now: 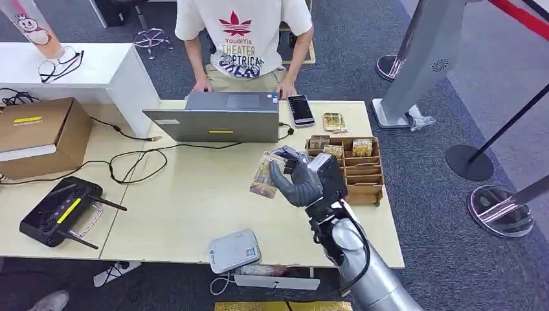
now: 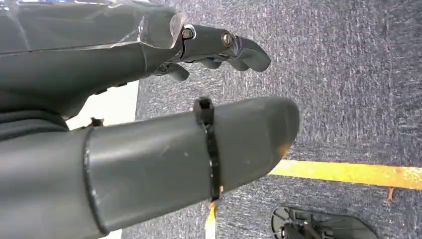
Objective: Pass the card to the sensor for recognition and then transmit it.
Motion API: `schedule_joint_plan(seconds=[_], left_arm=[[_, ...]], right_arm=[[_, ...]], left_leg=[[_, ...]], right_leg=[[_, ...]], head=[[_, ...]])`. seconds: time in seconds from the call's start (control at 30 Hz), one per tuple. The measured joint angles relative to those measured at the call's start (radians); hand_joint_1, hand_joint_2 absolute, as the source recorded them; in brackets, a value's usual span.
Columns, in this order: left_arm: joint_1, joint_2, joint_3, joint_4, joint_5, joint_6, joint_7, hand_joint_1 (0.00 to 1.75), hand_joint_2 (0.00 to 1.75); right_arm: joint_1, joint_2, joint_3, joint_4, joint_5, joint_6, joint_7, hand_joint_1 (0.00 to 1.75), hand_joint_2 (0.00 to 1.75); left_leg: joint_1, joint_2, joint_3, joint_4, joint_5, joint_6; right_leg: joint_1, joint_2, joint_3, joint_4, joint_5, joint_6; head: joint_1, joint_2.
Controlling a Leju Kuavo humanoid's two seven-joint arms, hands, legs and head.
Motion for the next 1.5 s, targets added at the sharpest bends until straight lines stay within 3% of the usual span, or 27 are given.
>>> schedule_joint_plan(seconds=[0.4, 0.9, 1.17, 1.5], left_arm=[[-0.017, -0.005, -0.011, 0.0, -0.027, -0.019, 0.024, 0.0, 0.0], [-0.04, -0.005, -0.042, 0.0, -0.058, -0.039, 0.047, 0.0, 0.0], [-0.049, -0.01, -0.051, 0.0, -0.062, -0.042, 0.052, 0.0, 0.0], [-0.053, -0.01, -0.051, 0.0, -0.061, -0.034, 0.055, 0.0, 0.0]], right_arm=[[0.09, -0.01, -0.07, -0.184, 0.223, -0.119, 0.034, 1.75, 1.75], [0.025, -0.027, -0.089, -0.175, 0.53, -0.33, 0.038, 1.75, 1.75], [-0.109, -0.03, -0.072, -0.073, 0.715, -0.417, 0.057, 1.75, 1.75], [-0.298, -0.014, -0.01, 0.134, 0.817, -0.48, 0.061, 1.75, 1.75]], left_leg=[[0.0, 0.0, 0.0, 0.0, 0.0, 0.0], [0.0, 0.0, 0.0, 0.0, 0.0, 0.0], [0.0, 0.0, -0.001, 0.0, 0.001, 0.0], [0.0, 0.0, -0.001, 0.0, 0.001, 0.0]], right_leg=[[0.0, 0.0, 0.0, 0.0, 0.0, 0.0], [0.0, 0.0, 0.0, 0.0, 0.0, 0.0], [0.0, 0.0, 0.0, 0.0, 0.001, 0.0], [0.0, 0.0, -0.001, 0.001, 0.001, -0.001]], head=[[0.0, 0.0], [0.0, 0.0], [0.0, 0.0], [0.0, 0.0]])
